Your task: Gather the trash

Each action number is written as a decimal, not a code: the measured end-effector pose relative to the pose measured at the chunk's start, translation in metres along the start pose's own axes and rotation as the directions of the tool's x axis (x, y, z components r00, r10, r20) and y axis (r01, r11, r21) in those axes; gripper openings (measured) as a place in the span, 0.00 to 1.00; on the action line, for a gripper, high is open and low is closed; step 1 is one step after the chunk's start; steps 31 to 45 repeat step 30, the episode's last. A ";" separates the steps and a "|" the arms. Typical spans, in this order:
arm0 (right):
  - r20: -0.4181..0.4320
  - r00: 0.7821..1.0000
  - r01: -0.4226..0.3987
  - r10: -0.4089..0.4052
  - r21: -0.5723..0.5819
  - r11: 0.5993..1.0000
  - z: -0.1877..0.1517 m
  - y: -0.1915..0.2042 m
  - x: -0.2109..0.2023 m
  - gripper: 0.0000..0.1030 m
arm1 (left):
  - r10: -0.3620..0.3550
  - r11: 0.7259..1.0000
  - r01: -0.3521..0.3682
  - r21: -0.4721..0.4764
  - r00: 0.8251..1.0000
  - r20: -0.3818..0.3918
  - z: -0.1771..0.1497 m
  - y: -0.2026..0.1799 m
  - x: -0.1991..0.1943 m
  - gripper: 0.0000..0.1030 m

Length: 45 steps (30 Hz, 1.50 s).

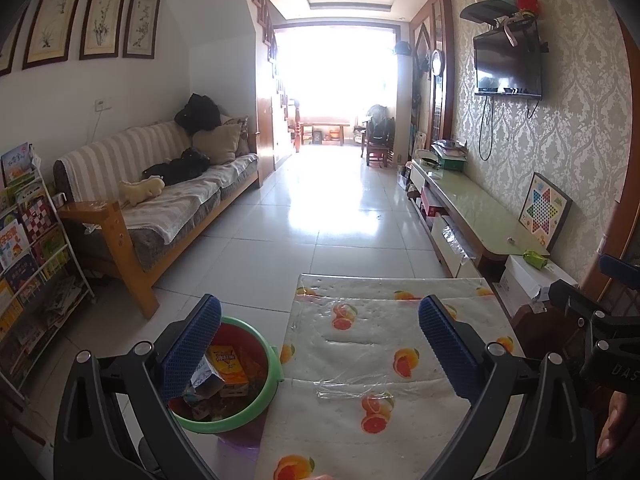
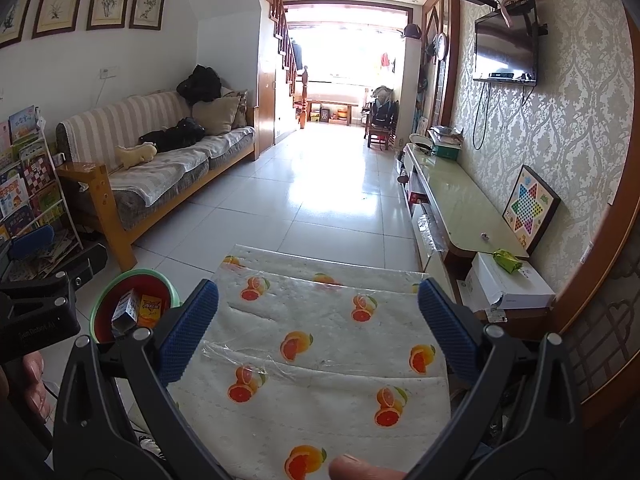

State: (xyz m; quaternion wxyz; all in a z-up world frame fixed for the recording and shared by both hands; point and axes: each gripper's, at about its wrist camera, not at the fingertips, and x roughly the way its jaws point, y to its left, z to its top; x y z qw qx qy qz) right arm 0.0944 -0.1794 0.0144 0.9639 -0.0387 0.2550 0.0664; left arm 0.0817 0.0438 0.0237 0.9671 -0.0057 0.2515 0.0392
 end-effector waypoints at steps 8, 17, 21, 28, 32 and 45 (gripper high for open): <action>-0.003 1.000 -0.005 0.005 -0.006 1.000 0.001 0.001 -0.001 0.95 | 0.002 1.000 -0.002 -0.001 1.000 0.000 0.002 -0.002 0.000 0.92; -0.004 1.000 -0.005 0.005 -0.006 1.000 0.000 0.001 0.000 0.95 | -0.007 1.000 0.007 -0.019 1.000 0.006 0.002 0.000 -0.002 0.92; -0.004 1.000 -0.001 0.001 -0.001 1.000 -0.001 0.000 -0.001 0.95 | 0.023 1.000 -0.023 -0.014 0.999 0.024 0.003 -0.003 -0.005 0.92; -0.004 1.000 0.000 0.000 0.001 1.000 -0.001 -0.001 0.000 0.95 | 0.031 1.000 -0.031 0.003 0.999 0.018 0.003 -0.007 -0.004 0.92; -0.004 1.000 0.001 -0.001 0.001 1.000 -0.001 -0.001 0.000 0.95 | 0.033 0.999 -0.033 0.002 0.999 0.015 0.003 -0.007 -0.004 0.92; -0.004 1.000 0.001 -0.001 0.001 1.000 -0.001 -0.001 0.000 0.95 | 0.033 0.999 -0.033 0.002 0.999 0.015 0.003 -0.007 -0.004 0.92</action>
